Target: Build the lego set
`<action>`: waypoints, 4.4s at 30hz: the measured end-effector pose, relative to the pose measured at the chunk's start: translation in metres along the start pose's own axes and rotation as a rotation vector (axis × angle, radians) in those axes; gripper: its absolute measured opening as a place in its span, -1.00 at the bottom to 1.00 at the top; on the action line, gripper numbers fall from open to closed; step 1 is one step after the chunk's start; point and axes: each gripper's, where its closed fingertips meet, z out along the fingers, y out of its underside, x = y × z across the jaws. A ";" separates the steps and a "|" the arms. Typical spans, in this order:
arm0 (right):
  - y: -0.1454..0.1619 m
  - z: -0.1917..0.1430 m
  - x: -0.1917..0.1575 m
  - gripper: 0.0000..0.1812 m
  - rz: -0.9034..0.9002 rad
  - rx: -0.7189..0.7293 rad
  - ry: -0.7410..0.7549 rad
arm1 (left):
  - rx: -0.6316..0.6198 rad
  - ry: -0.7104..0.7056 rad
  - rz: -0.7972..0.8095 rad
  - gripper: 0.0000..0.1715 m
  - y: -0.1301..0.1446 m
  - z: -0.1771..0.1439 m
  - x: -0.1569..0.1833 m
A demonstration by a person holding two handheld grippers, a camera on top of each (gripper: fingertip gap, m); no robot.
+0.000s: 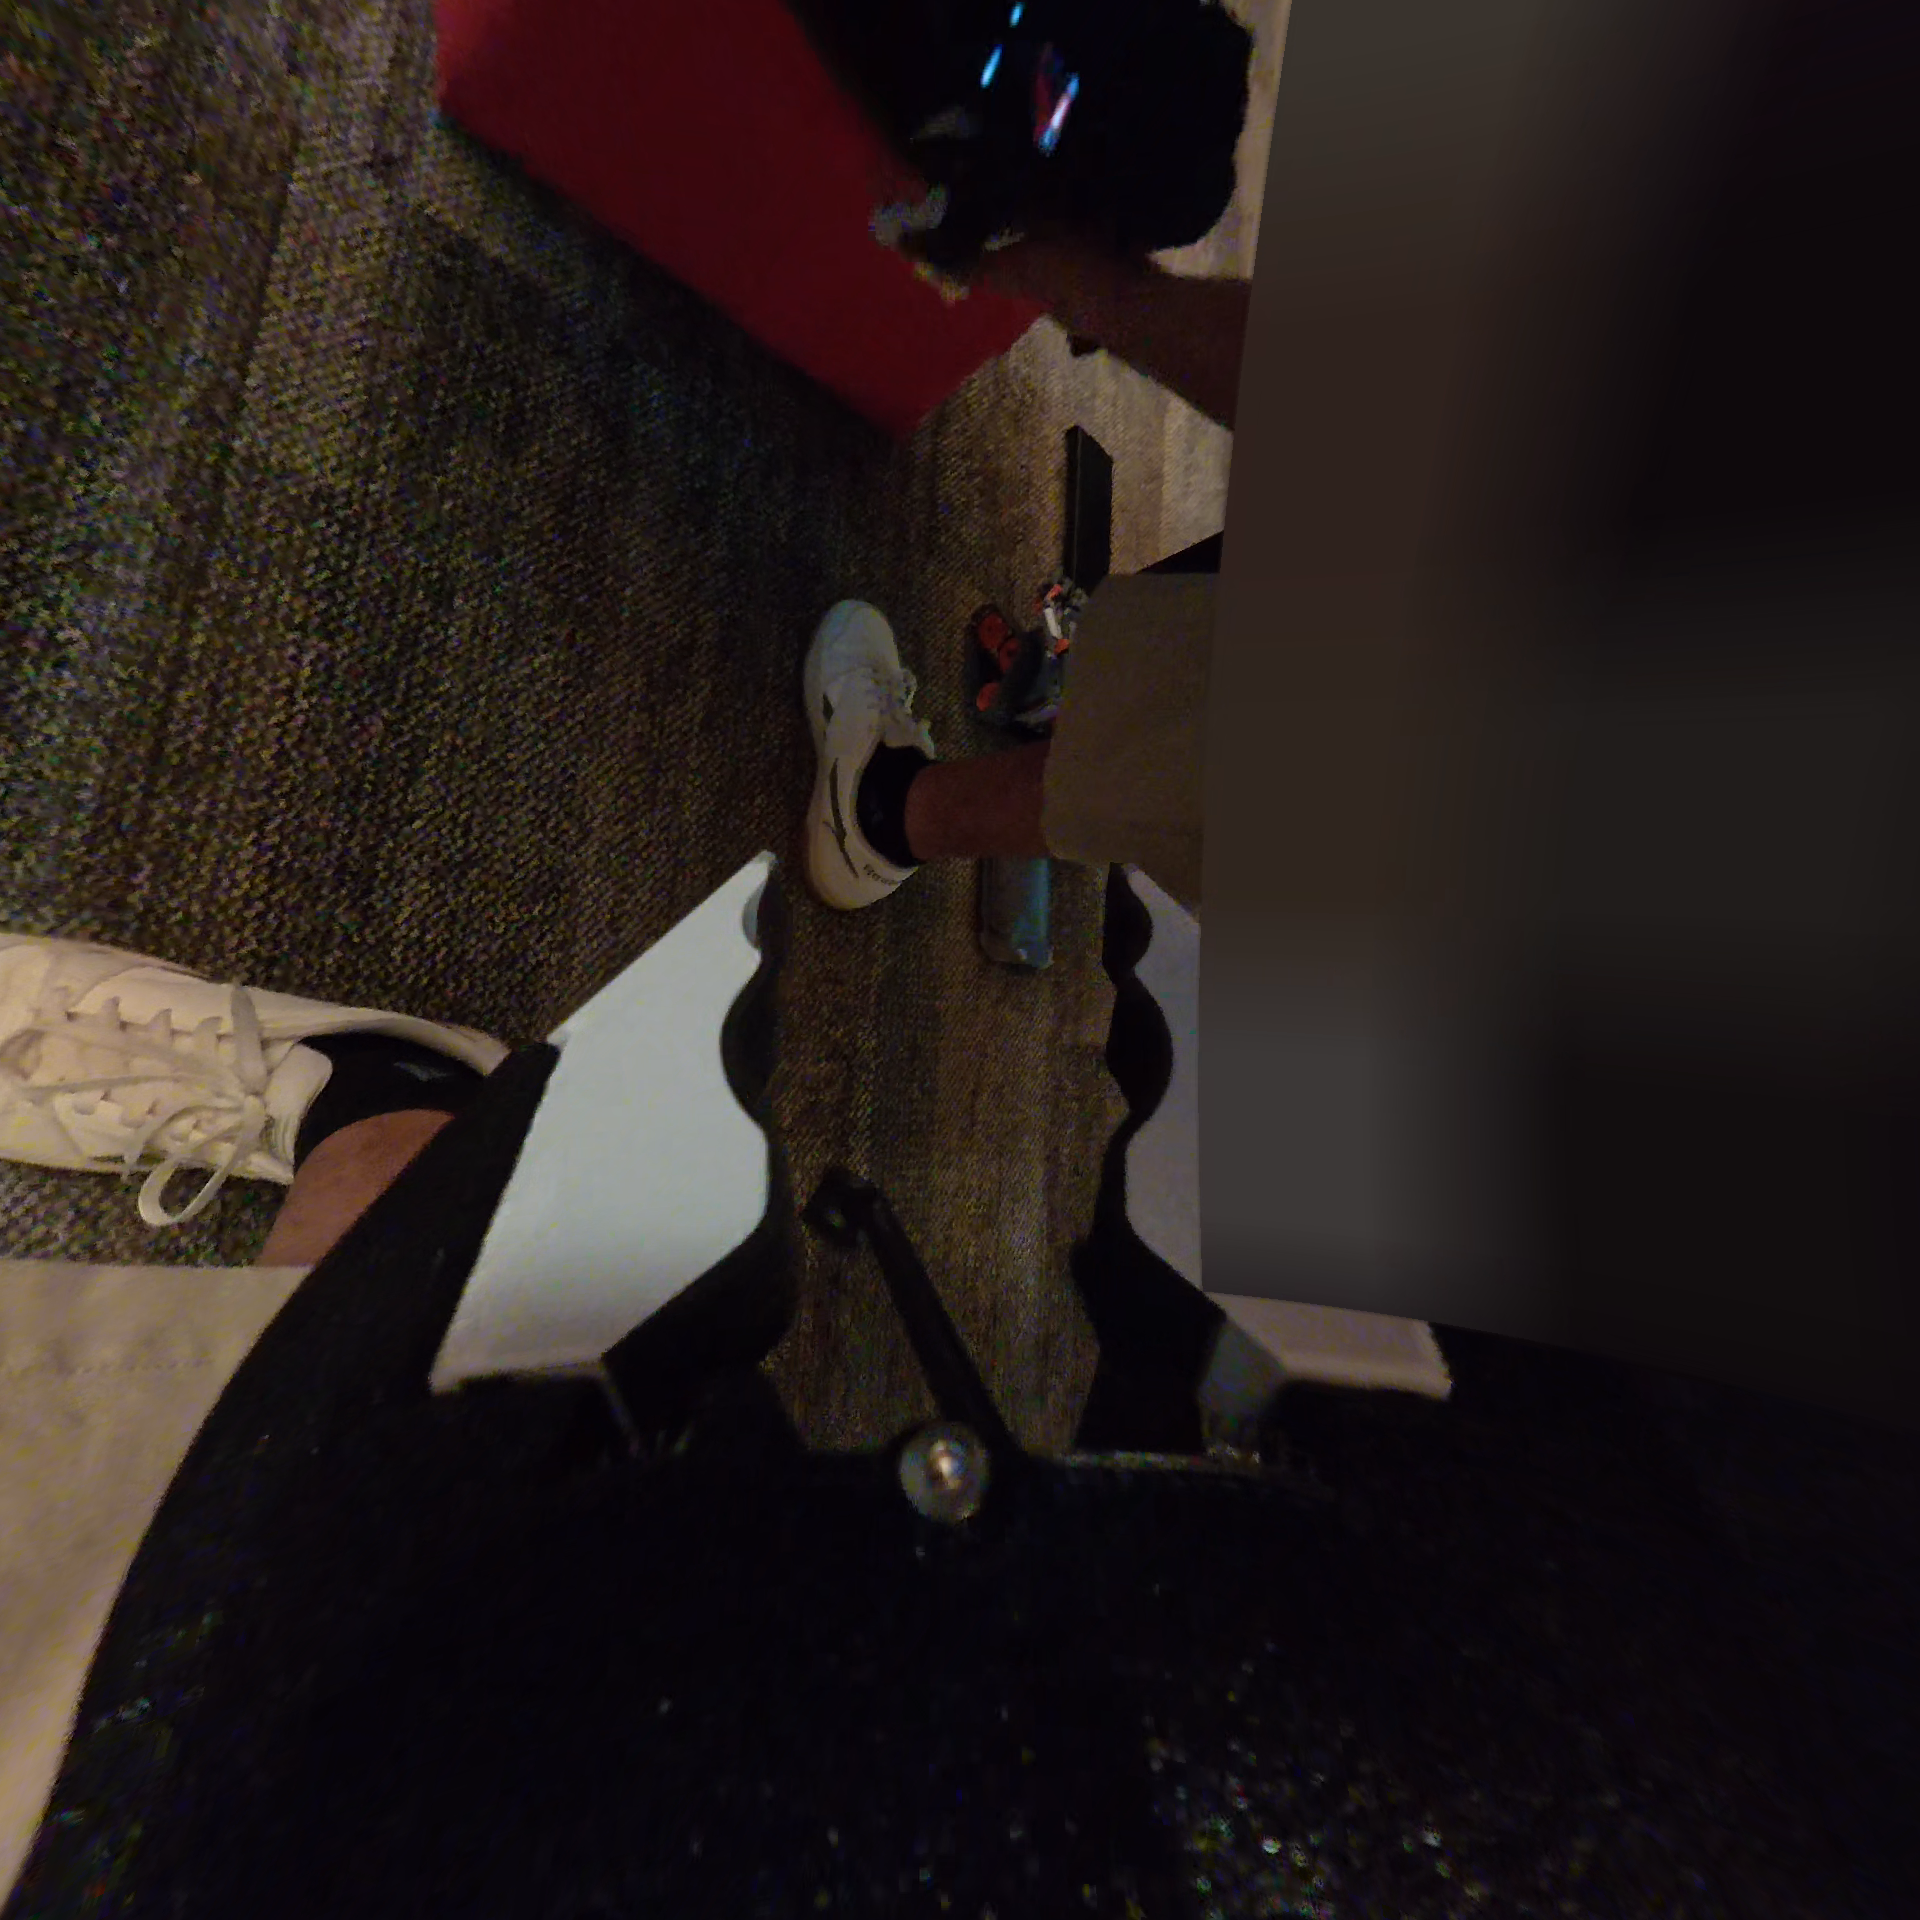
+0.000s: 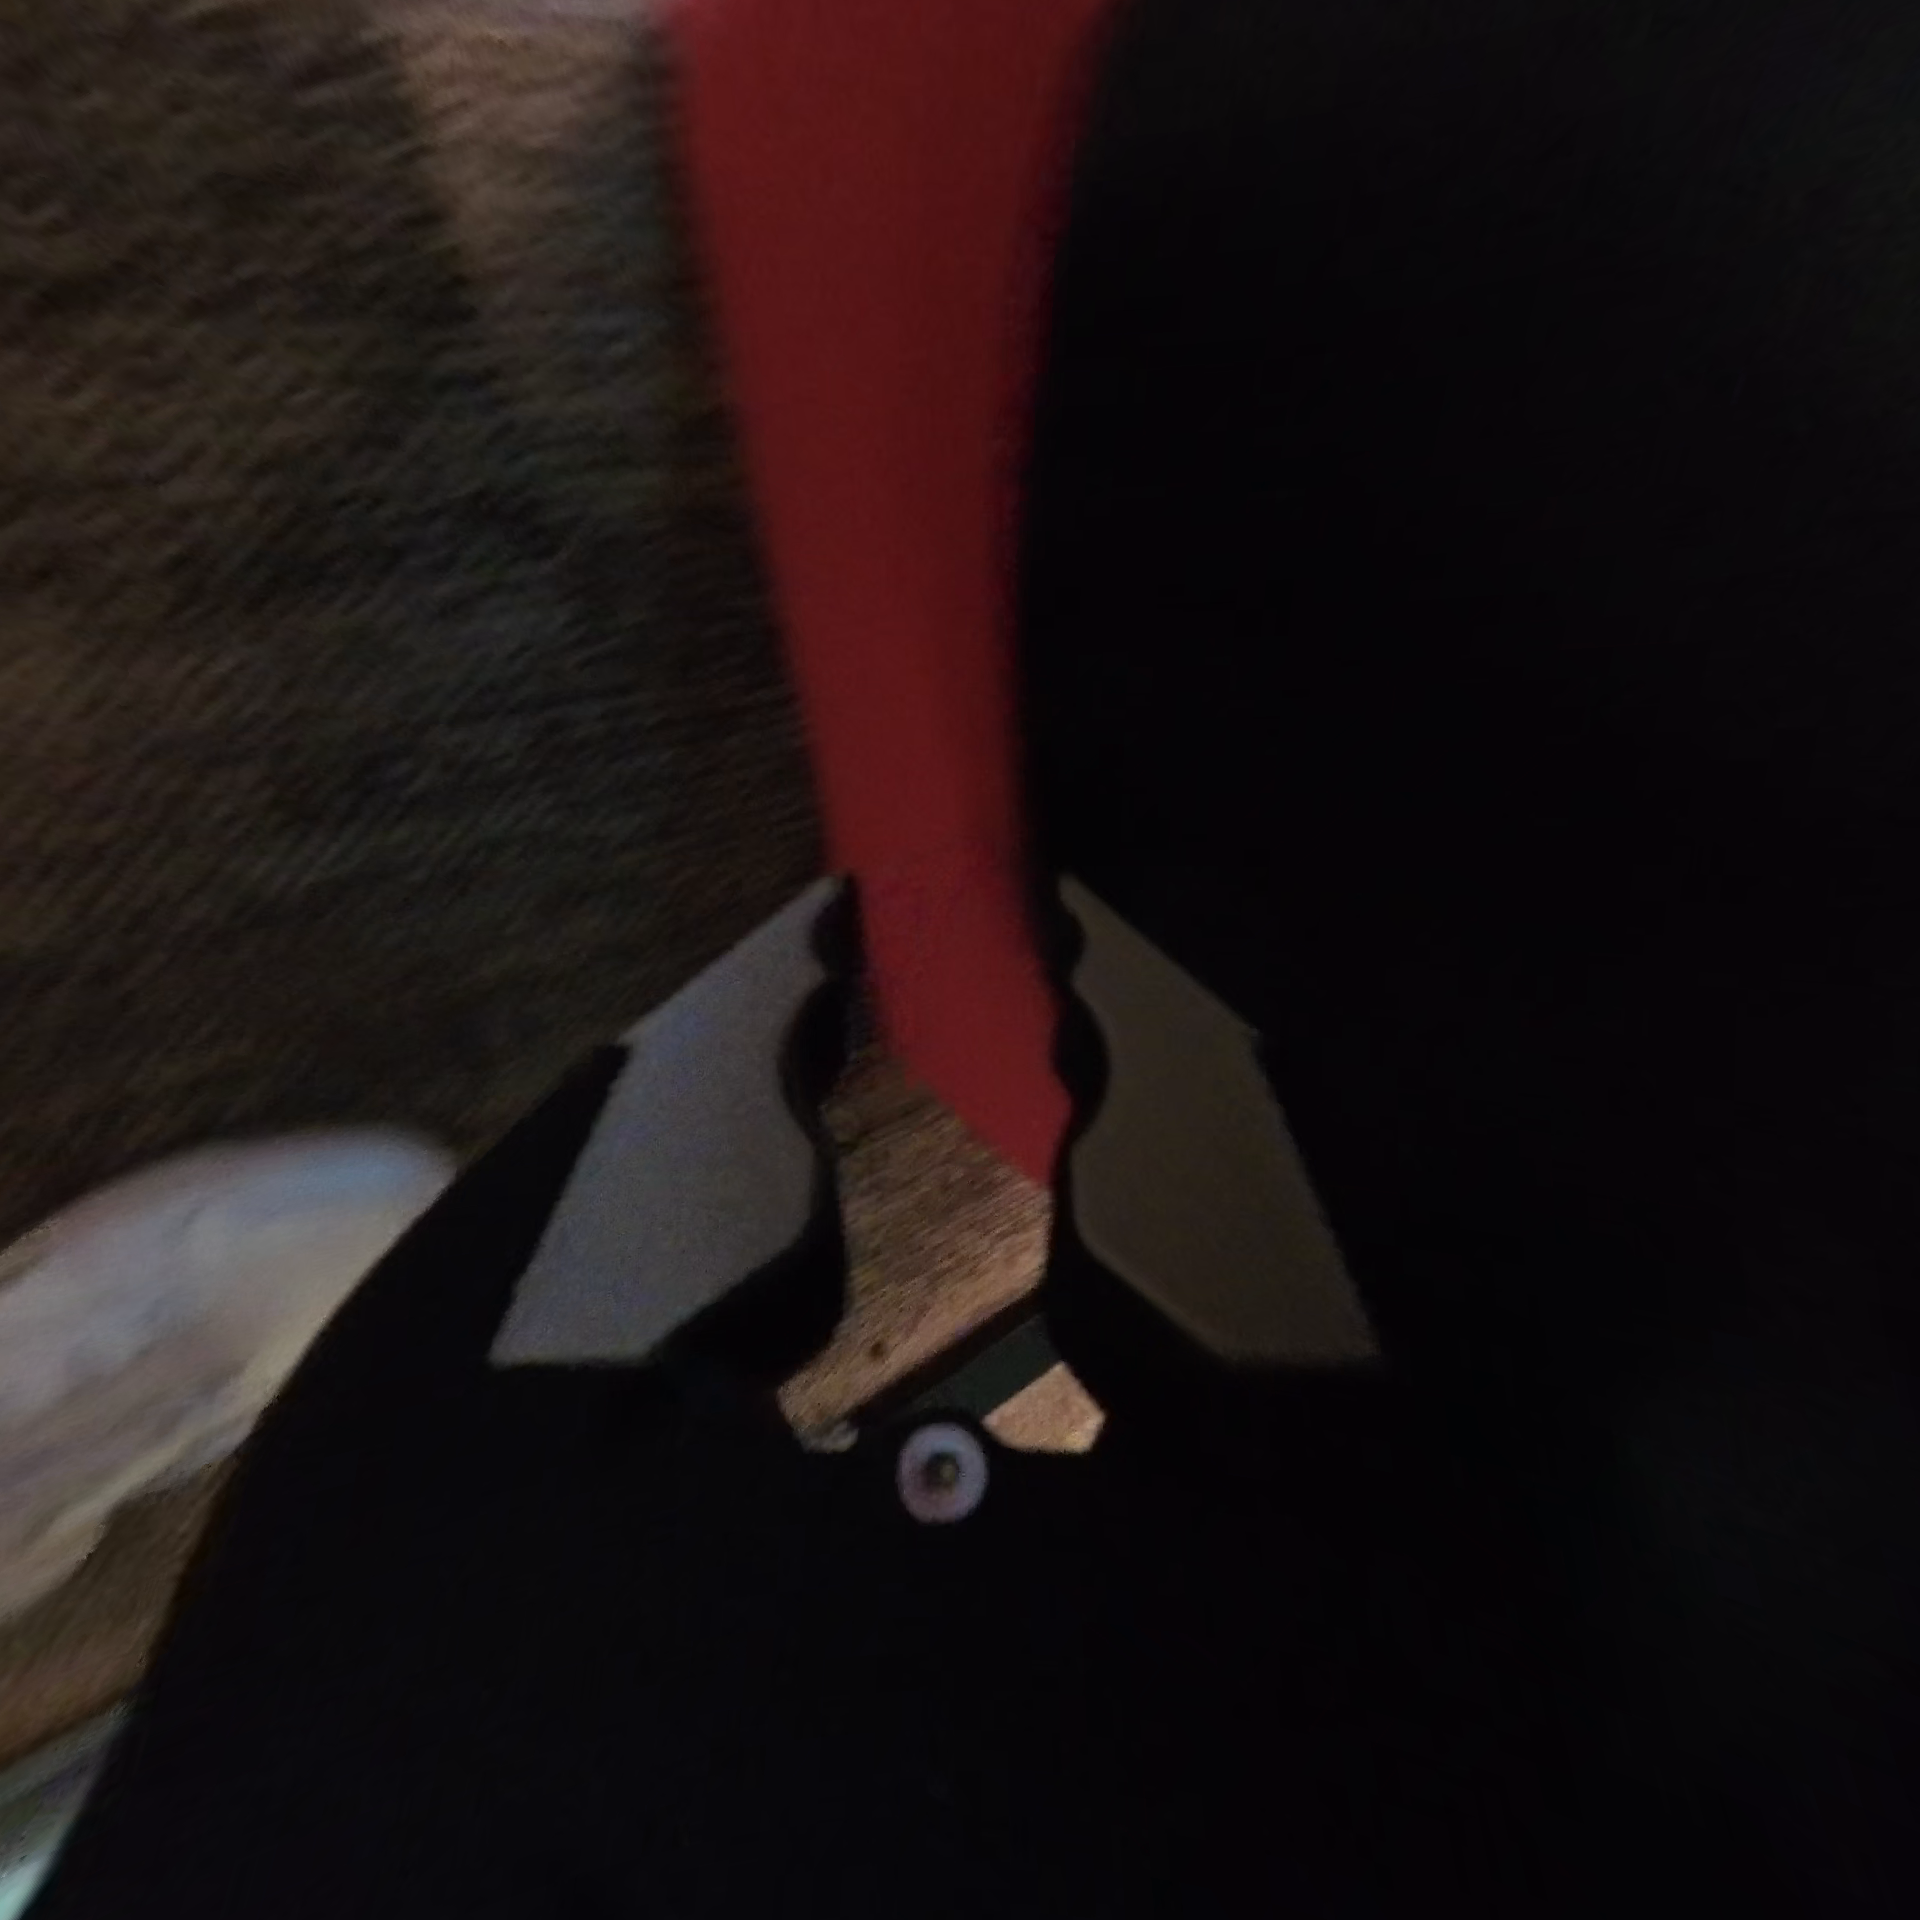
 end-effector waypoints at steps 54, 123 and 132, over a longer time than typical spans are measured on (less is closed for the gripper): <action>0.011 -0.862 -0.188 -0.46 0.302 1.172 -0.360 | 0.826 -0.570 0.334 -0.32 0.035 -0.448 0.230; -0.013 -0.780 0.024 -0.39 0.586 1.207 -0.112 | 0.784 -0.359 0.414 -0.15 -0.161 -0.209 0.119; 0.047 -0.741 0.066 -0.38 0.711 1.127 -0.025 | 0.660 -0.405 0.439 0.12 -0.151 -0.150 0.129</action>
